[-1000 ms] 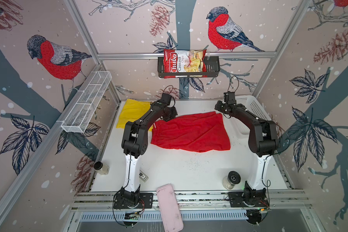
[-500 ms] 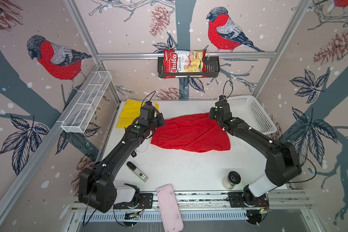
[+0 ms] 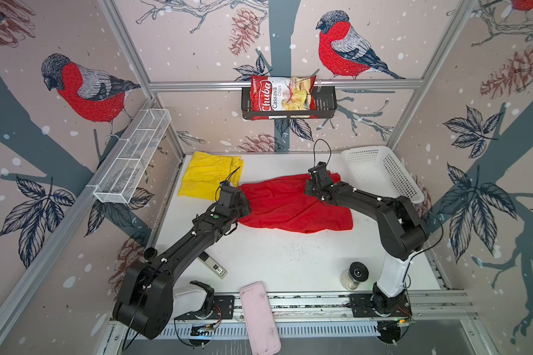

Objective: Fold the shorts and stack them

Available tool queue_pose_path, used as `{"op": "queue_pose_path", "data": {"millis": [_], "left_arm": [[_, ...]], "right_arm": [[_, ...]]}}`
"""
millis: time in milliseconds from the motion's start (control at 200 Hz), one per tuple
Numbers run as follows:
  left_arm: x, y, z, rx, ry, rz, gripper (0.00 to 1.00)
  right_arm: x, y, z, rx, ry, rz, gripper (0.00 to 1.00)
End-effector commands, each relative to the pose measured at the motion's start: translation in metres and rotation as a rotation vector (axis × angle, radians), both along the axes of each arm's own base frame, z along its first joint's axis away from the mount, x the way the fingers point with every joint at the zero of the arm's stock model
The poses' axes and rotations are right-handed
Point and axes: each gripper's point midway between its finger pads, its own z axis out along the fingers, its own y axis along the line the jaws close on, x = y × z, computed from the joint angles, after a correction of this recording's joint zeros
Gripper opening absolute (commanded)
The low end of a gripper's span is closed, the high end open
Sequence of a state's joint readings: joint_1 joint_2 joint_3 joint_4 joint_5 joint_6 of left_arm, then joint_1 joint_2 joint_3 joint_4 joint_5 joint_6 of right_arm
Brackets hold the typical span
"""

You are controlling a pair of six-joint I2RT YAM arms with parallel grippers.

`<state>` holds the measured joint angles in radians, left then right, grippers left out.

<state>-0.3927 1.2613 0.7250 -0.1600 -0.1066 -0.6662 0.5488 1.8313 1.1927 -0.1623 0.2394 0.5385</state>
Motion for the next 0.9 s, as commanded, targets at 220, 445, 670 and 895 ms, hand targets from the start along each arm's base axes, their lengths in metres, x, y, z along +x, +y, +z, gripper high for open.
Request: {"op": "queue_pose_path", "data": {"millis": [220, 445, 670, 895], "left_arm": [[0.003, 0.01, -0.037, 0.032, 0.021, 0.073, 0.65], [0.002, 0.009, -0.056, 0.04, 0.057, 0.07, 0.69], [-0.001, 0.014, -0.066, 0.067, 0.081, 0.082, 0.57], [-0.003, 0.022, -0.062, 0.087, 0.065, 0.113, 0.56]], "right_arm": [[-0.092, -0.067, -0.031, -0.007, 0.17, -0.102, 0.64], [-0.137, -0.119, -0.025, 0.039, 0.158, -0.266, 0.75], [-0.153, -0.15, -0.033, 0.193, 0.148, -0.356, 0.8], [-0.129, -0.134, -0.029, 0.262, 0.163, -0.312, 0.77]]}}
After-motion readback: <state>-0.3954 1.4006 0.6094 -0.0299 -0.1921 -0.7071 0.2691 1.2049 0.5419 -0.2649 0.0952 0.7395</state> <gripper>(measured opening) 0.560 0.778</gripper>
